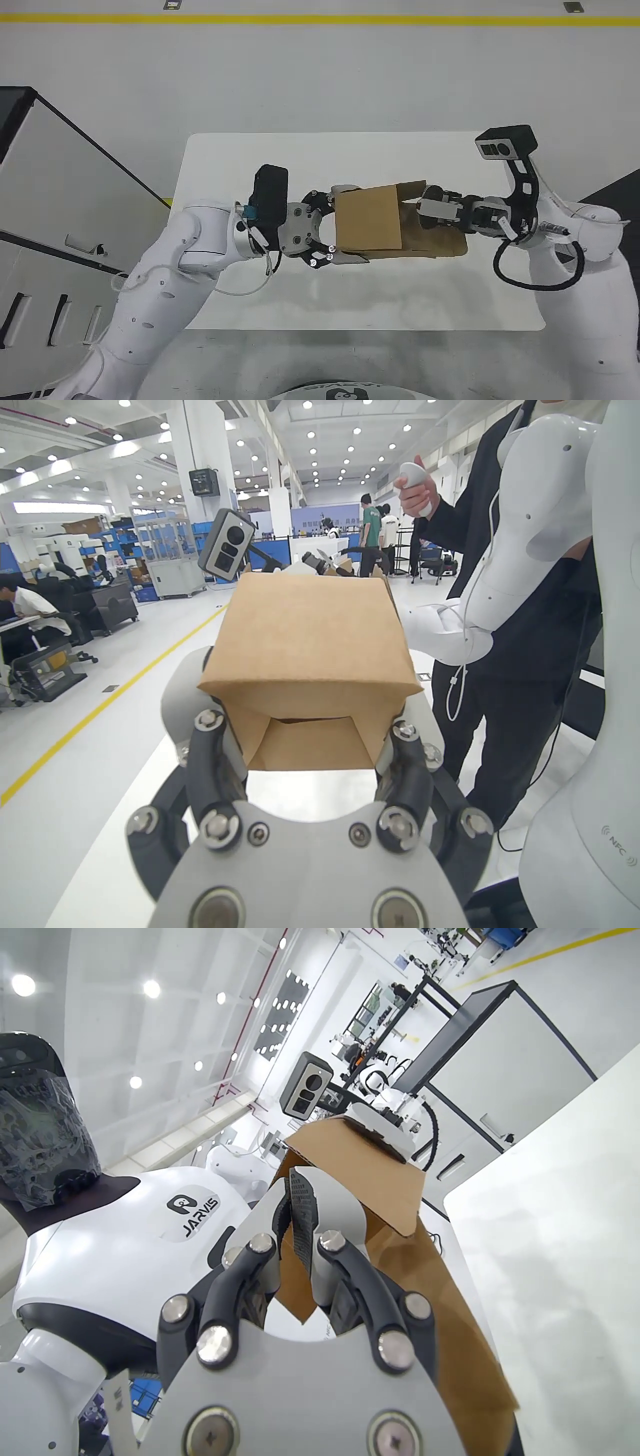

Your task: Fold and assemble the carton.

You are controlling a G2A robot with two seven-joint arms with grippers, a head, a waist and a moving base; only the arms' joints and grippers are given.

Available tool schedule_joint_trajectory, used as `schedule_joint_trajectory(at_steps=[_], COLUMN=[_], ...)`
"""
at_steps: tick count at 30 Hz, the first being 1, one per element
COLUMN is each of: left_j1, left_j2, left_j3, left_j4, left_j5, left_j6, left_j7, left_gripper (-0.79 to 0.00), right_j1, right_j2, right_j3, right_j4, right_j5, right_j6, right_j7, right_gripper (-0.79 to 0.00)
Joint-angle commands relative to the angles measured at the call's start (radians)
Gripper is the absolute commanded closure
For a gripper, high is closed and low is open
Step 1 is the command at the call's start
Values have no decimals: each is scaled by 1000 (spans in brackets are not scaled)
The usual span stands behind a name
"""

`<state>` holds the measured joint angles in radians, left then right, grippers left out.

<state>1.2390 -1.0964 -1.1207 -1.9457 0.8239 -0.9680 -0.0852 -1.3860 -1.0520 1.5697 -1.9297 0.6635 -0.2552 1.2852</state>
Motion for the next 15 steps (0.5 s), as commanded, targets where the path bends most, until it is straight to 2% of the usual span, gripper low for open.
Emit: schedule_joint_trajectory(at_steps=[1, 5, 15], left_j1=[0, 1, 12], left_j2=[0, 0, 0], left_j3=[0, 0, -10], left_j4=[0, -4, -21], left_j5=[-1, 1, 28], left_j6=[0, 8, 8], left_j7=[0, 0, 23], left_gripper=[0, 0, 0], right_j1=[0, 0, -11], right_j2=[0, 0, 2], right_j3=[0, 0, -36], right_j4=[0, 0, -24], right_j5=[0, 0, -12], right_j6=[-1, -1, 74], right_j7=[0, 0, -53], right_gripper=[0, 0, 0])
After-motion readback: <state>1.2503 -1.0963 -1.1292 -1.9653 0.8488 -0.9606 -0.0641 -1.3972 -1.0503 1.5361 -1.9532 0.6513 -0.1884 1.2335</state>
